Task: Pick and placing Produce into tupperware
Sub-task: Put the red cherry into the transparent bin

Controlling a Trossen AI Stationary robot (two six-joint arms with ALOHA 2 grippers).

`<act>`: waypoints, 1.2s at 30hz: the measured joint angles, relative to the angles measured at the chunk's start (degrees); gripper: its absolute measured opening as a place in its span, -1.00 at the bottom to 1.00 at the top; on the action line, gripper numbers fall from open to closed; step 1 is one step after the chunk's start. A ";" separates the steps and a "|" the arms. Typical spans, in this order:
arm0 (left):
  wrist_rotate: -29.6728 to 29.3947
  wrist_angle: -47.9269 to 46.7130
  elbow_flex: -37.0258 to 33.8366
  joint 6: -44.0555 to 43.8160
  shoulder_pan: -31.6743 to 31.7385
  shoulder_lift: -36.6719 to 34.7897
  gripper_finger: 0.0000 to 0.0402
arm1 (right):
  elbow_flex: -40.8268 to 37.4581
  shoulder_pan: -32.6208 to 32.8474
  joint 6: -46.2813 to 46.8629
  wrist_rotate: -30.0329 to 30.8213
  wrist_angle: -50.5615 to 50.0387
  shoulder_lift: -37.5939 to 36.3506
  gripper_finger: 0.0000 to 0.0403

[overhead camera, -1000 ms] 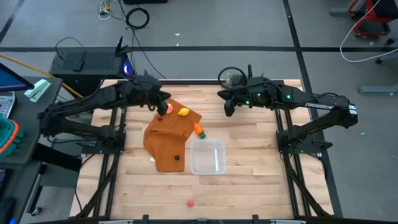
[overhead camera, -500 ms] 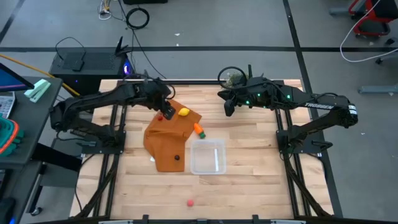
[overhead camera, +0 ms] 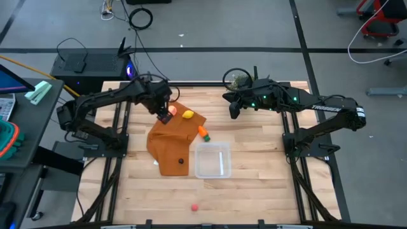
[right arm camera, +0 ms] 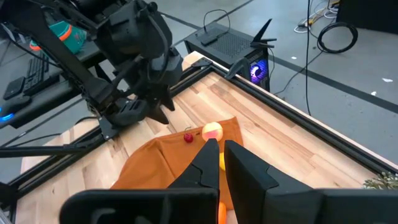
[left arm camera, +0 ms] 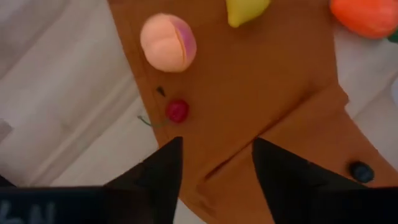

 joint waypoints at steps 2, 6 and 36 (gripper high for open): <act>-1.15 0.09 0.00 -0.94 0.33 0.02 0.15 | -0.02 0.00 -0.01 0.00 -0.01 0.00 -0.99; -1.38 -0.86 -0.01 -2.59 0.80 0.02 0.32 | -0.02 0.00 -0.01 -0.01 -0.03 0.00 -0.99; -1.63 12.48 -15.58 -2.47 0.83 0.00 0.47 | -0.02 0.00 0.14 -0.87 -0.06 0.00 -0.99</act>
